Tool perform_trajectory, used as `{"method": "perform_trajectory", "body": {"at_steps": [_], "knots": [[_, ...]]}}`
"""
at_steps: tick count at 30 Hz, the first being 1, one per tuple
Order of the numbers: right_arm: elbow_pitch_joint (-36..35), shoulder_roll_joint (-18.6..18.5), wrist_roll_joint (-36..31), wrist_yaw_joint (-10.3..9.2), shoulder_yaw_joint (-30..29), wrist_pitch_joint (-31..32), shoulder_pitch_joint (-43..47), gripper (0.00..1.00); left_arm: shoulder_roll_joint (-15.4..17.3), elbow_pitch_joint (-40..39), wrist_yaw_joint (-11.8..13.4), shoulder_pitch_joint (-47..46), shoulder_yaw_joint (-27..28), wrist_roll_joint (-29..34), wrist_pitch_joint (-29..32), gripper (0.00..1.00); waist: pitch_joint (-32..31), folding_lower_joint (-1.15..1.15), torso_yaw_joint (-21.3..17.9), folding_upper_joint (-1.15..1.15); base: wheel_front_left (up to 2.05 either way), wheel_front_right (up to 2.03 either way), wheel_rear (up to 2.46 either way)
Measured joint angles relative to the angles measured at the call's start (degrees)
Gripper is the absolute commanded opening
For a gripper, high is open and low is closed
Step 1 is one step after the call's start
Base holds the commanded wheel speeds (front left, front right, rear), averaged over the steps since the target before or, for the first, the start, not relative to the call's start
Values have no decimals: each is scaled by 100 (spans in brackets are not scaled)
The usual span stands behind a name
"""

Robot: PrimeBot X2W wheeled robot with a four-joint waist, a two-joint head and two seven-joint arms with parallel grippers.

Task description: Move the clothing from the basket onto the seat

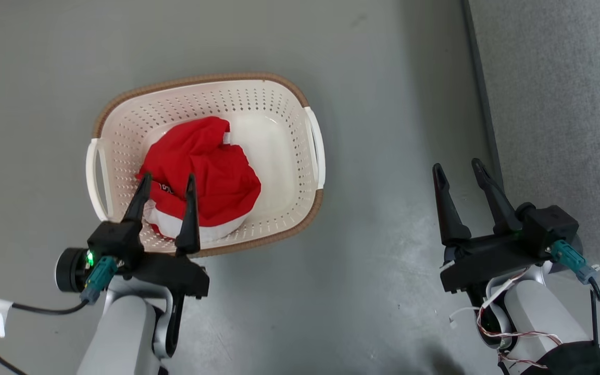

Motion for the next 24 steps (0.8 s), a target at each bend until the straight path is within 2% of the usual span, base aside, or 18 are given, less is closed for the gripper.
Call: {"method": "perform_trajectory", "body": {"at_steps": [9, 24], "knots": [[51, 41, 1, 3, 12, 0, -162, 100, -26, 278, -62, -611, -159, 194, 59, 100, 413, 0, -110, 0, 0, 0, 0], [80, 142, 8, 54, 114, 0, -416, 100, 120, 895, -144, -1660, -299, 398, 404, 100, 1041, 0, -381, 0, 0, 0, 0]]}}
